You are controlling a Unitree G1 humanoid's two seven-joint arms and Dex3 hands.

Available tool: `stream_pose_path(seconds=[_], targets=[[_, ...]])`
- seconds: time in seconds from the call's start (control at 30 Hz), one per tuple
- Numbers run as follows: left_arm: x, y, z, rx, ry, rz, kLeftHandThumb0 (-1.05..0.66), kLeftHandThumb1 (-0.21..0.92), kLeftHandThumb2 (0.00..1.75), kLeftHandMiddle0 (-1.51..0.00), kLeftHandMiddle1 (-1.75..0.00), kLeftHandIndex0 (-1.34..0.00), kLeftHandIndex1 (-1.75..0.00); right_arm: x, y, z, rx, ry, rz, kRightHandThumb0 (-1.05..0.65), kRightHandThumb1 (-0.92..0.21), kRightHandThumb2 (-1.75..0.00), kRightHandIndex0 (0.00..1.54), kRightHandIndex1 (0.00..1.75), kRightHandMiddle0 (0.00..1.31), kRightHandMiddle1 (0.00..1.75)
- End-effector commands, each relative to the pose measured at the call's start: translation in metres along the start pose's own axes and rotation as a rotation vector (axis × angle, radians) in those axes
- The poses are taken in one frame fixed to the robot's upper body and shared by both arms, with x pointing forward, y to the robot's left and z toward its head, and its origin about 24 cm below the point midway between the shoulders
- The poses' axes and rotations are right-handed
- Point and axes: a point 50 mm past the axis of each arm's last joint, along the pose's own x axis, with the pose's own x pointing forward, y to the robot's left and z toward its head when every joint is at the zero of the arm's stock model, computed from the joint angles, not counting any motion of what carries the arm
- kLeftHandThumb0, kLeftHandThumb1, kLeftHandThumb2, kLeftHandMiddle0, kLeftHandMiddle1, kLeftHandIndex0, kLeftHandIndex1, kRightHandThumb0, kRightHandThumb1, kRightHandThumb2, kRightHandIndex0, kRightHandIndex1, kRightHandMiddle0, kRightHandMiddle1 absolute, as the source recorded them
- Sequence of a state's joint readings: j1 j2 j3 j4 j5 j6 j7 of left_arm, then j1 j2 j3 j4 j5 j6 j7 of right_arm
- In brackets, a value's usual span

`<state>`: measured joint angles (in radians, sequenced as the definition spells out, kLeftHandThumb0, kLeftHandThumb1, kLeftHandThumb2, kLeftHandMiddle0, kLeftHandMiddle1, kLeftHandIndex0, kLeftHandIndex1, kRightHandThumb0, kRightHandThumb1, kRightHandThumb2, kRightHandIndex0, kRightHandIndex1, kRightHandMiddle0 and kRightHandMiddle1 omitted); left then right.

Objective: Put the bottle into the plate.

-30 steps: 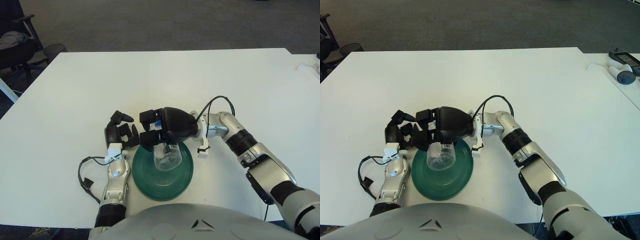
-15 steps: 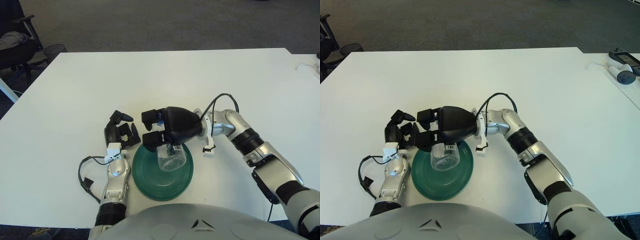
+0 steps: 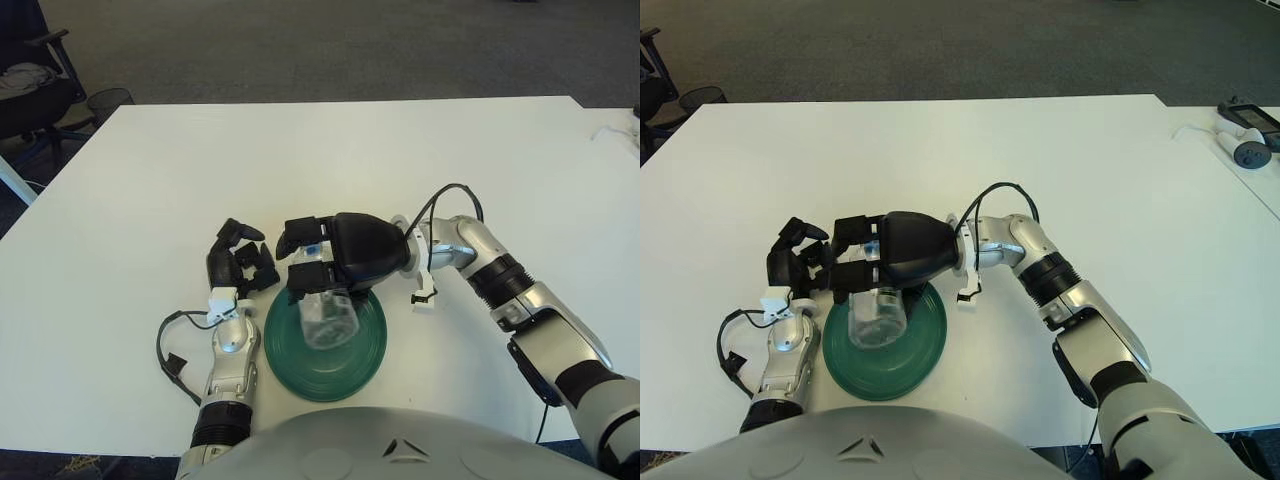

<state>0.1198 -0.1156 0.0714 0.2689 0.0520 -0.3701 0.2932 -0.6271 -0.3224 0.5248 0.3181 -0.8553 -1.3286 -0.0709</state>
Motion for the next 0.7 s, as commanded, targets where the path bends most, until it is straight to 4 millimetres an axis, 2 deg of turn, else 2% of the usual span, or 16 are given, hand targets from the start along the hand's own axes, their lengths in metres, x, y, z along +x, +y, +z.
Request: stream_pose_path(seconds=[0.0, 0.37, 0.67], targets=[[-0.007, 0.005, -0.017, 0.023, 0.088, 0.01, -0.56, 0.11, 1.56, -1.3, -1.75, -0.78, -1.75, -0.001, -0.005, -0.003, -0.038, -0.007, 0.027, -0.77, -0.89, -0.54, 0.07, 0.48, 0.0, 0.82], [-0.007, 0.002, -0.01, 0.072, 0.084, 0.022, -0.55, 0.13, 1.55, -1.3, -1.75, -0.77, -1.75, -0.003, -0.001, -0.003, -0.084, -0.012, 0.084, -0.74, -0.92, -0.69, 0.03, 0.36, 0.0, 0.6], [-0.008, 0.002, -0.007, 0.069, 0.089, 0.028, -0.55, 0.12, 1.55, -1.29, -1.75, -0.77, -1.75, -0.005, 0.003, -0.004, -0.071, -0.008, 0.095, -0.71, -0.92, -0.72, 0.03, 0.3, 0.0, 0.54]])
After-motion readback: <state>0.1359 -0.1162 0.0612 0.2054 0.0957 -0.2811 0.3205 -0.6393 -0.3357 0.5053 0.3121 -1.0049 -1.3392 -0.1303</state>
